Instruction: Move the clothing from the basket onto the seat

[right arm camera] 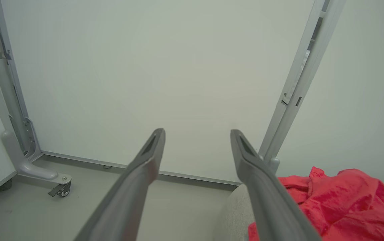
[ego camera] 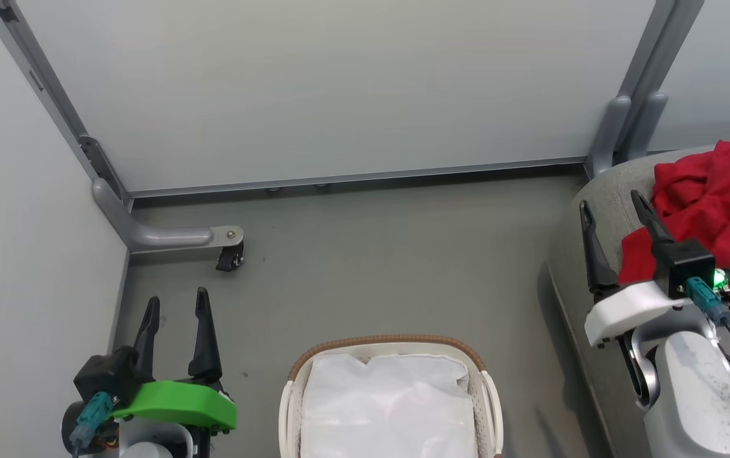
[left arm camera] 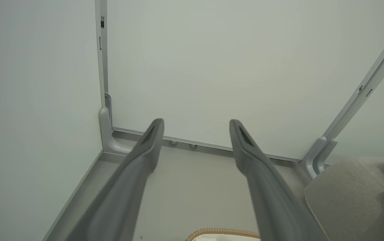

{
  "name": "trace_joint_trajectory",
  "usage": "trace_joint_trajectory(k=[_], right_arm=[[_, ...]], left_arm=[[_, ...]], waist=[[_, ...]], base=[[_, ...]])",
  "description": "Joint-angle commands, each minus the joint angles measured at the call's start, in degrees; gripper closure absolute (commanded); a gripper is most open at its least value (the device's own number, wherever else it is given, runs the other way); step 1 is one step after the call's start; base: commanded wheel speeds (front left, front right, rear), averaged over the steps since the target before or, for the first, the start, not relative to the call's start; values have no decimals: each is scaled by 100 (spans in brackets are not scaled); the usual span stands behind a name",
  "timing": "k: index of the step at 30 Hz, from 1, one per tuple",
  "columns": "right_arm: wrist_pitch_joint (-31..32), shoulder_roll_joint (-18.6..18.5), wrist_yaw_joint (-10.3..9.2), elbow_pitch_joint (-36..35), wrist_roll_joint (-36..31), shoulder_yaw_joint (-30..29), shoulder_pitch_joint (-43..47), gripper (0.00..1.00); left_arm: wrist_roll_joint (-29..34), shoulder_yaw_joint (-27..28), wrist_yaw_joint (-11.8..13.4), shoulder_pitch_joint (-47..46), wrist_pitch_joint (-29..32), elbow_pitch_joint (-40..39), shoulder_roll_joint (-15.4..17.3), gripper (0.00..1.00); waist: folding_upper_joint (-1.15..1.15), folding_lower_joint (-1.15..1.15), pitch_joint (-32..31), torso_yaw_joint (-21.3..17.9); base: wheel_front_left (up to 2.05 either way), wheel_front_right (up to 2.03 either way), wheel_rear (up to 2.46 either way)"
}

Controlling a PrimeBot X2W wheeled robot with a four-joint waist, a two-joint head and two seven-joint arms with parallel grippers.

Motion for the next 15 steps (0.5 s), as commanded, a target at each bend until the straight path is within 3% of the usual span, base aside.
trace_joint_trajectory(k=[1, 8, 15], right_arm=[[-12, -20, -8, -62, 153, 52, 160, 0], [-12, -18, -8, -115, 878, 197, 633, 0], [-12, -20, -8, -79, 1094, 343, 893, 0]], left_arm=[[28, 14, 34, 136, -2, -12, 7, 0], [-5, -15, 62, 222, -2, 32, 7, 0], [34, -97, 30, 198, -2, 80, 7, 0]], waist=[[0, 0, -43, 31], [0, 0, -98, 80], [0, 0, -116, 58]], base=[[0, 0, 0], [0, 0, 0], [0, 0, 0]])
